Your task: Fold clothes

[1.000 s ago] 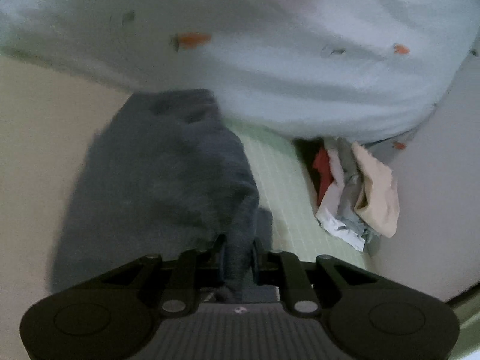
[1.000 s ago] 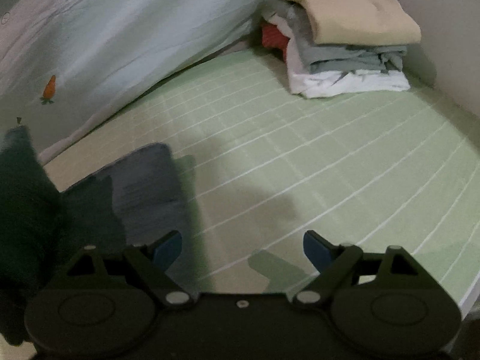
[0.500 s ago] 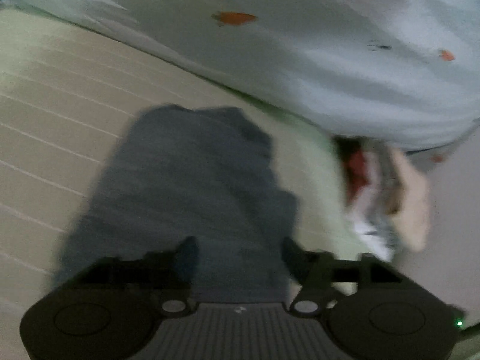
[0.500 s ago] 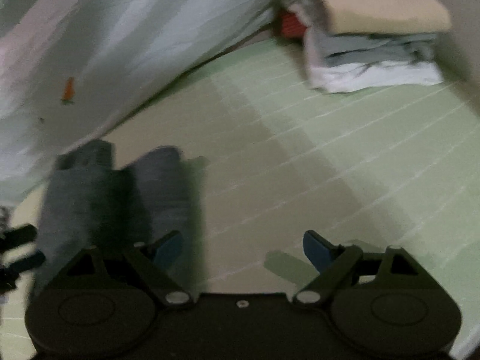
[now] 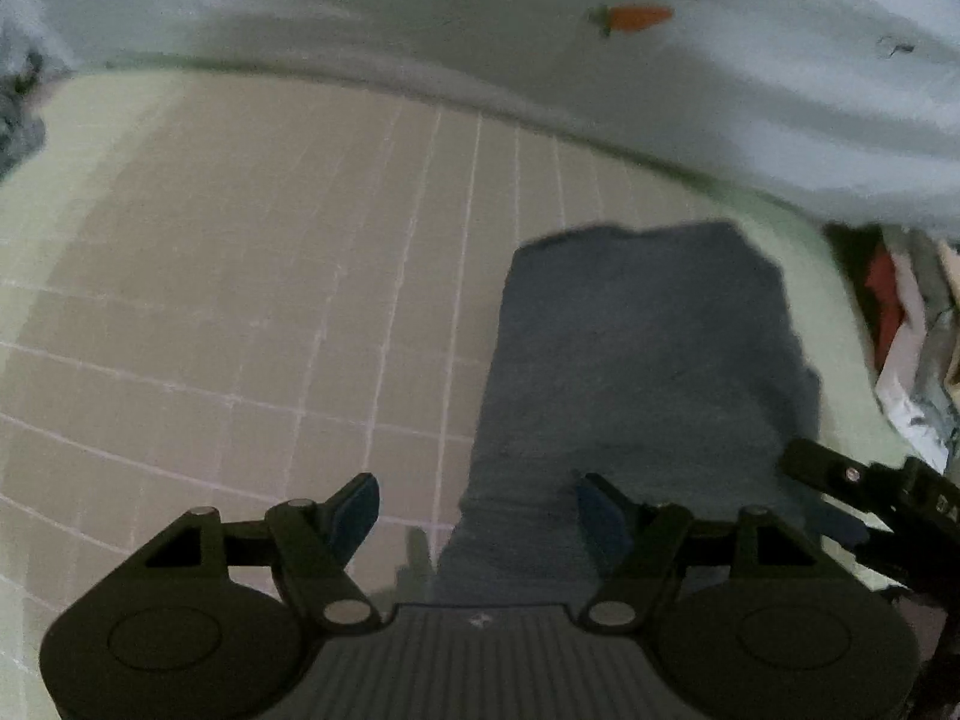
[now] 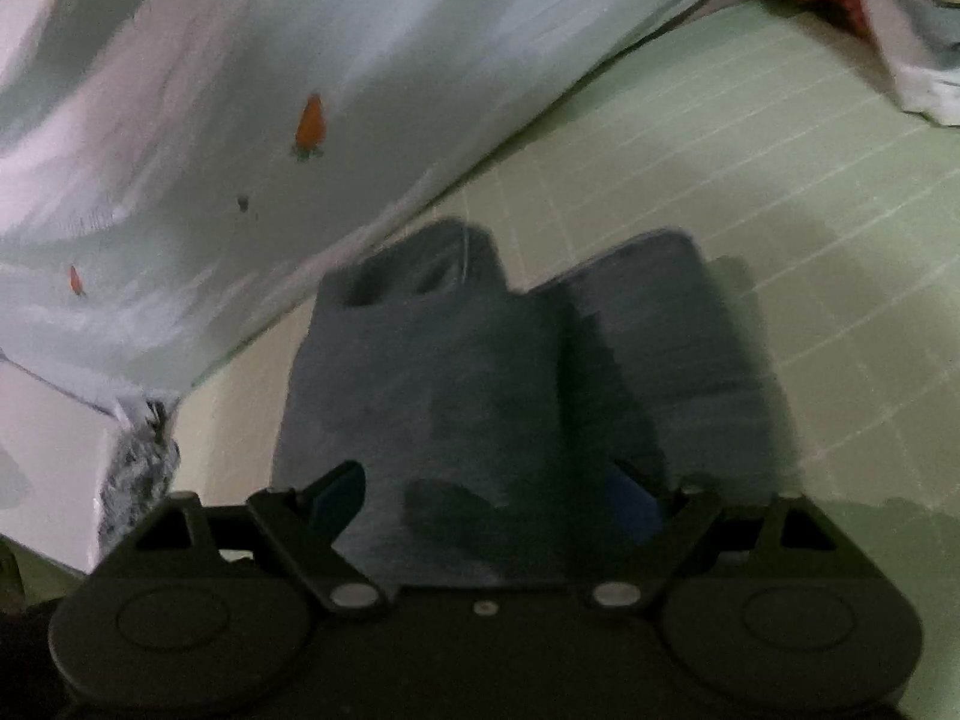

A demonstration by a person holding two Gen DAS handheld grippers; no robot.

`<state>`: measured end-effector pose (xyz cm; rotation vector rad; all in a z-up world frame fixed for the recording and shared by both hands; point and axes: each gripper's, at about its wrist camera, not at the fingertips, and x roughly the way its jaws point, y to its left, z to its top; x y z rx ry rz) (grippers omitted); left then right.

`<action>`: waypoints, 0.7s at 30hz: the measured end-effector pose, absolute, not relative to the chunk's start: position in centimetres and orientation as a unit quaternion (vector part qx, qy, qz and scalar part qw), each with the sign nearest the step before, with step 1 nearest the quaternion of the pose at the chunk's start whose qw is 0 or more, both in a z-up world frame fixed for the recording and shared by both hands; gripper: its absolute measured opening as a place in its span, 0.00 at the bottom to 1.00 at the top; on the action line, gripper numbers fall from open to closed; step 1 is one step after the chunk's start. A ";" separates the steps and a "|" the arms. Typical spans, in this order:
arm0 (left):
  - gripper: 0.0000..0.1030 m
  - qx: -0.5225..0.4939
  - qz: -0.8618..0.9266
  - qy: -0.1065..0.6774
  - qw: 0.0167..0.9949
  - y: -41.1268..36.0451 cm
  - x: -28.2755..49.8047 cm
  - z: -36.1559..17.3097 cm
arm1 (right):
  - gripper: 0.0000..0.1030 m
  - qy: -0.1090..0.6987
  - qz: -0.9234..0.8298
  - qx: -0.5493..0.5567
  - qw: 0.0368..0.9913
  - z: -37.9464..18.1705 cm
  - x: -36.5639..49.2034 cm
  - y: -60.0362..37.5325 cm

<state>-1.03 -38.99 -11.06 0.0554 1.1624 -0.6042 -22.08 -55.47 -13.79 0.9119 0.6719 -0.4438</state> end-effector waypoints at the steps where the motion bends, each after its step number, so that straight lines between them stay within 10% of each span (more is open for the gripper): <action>1: 0.75 0.027 -0.285 0.544 0.789 -39.1 -0.7 -11.5 | 0.85 0.324 -0.208 0.430 0.817 -14.2 -21.3 -55.4; 3: 0.80 0.032 -0.295 0.548 0.782 -39.4 -0.1 -12.4 | 0.83 0.331 -0.204 0.467 0.794 -15.3 -20.5 -55.7; 7: 0.82 0.042 -0.314 0.542 0.778 -39.8 0.5 -12.6 | 0.33 0.314 -0.180 0.522 0.773 -15.6 -20.2 -56.8; 10: 0.84 0.036 -0.330 0.532 0.779 -40.5 0.0 -11.9 | 0.20 0.244 -0.153 0.538 0.792 -12.2 -22.0 -56.9; 14: 0.87 0.039 -0.345 0.516 0.783 -41.8 -0.7 -11.3 | 0.20 0.193 -0.176 0.506 0.822 -8.7 -25.4 -57.7; 18: 0.87 0.048 -0.351 0.532 0.769 -43.3 -0.6 -12.9 | 0.66 0.296 -0.255 0.424 0.817 -11.2 -26.5 -59.5; 21: 0.87 0.053 -0.355 0.543 0.759 -44.5 -0.5 -14.0 | 0.79 0.316 -0.275 0.402 0.814 -12.9 -26.9 -59.4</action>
